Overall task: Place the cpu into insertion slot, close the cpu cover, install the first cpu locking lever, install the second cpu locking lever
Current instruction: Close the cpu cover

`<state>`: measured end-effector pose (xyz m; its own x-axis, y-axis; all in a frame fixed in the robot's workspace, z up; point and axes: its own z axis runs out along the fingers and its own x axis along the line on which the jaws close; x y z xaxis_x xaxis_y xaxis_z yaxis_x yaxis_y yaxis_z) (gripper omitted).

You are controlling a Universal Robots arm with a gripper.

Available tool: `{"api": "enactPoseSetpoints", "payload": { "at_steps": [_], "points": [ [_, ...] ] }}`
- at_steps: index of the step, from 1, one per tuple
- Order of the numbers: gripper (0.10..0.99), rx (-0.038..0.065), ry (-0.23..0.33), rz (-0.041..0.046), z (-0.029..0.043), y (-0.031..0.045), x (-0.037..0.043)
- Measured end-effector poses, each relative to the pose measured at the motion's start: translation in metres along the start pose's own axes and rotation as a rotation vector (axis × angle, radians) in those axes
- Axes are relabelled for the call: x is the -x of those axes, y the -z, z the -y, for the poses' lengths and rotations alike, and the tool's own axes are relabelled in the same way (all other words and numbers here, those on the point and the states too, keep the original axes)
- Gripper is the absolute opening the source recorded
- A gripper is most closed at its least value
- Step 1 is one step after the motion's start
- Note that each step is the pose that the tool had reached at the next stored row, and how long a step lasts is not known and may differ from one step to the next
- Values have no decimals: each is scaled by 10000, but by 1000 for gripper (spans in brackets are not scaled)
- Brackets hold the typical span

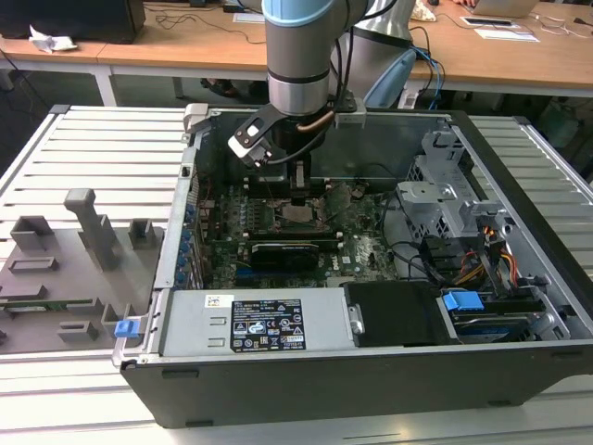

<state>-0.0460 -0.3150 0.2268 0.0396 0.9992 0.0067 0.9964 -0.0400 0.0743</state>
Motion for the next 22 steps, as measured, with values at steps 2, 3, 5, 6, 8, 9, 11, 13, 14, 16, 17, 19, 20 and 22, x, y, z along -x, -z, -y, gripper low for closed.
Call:
{"api": "enactPoseSetpoints", "payload": {
  "at_steps": [2, 3, 5, 6, 8, 9, 11, 13, 14, 16, 17, 19, 20, 22],
  "points": [
    [106, 1, -1, -2, 0, 0, 0],
    [106, 1, -2, -1, 0, 1, 0],
    [106, 1, -3, -1, 2, 1, 0],
    [106, 1, -2, 5, 2, 1, 0],
    [106, 0, -1, 23, 2, 4, 1],
    [106, 1, -2, 36, 2, 9, 0],
    [106, 3, -1, 41, 1, 11, 0],
    [106, 3, -1, 43, 2, 12, 0],
    [106, -1, -1, 43, 3, 13, 0],
    [106, -14, -1, 47, 2, 27, 0],
    [106, -13, -1, 42, 1, 31, 0],
    [106, -13, 0, 42, -1, 63, -1],
    [106, -12, 0, 41, -2, 73, -1],
    [106, -11, -1, 40, -3, 81, -1]
  ]
}}
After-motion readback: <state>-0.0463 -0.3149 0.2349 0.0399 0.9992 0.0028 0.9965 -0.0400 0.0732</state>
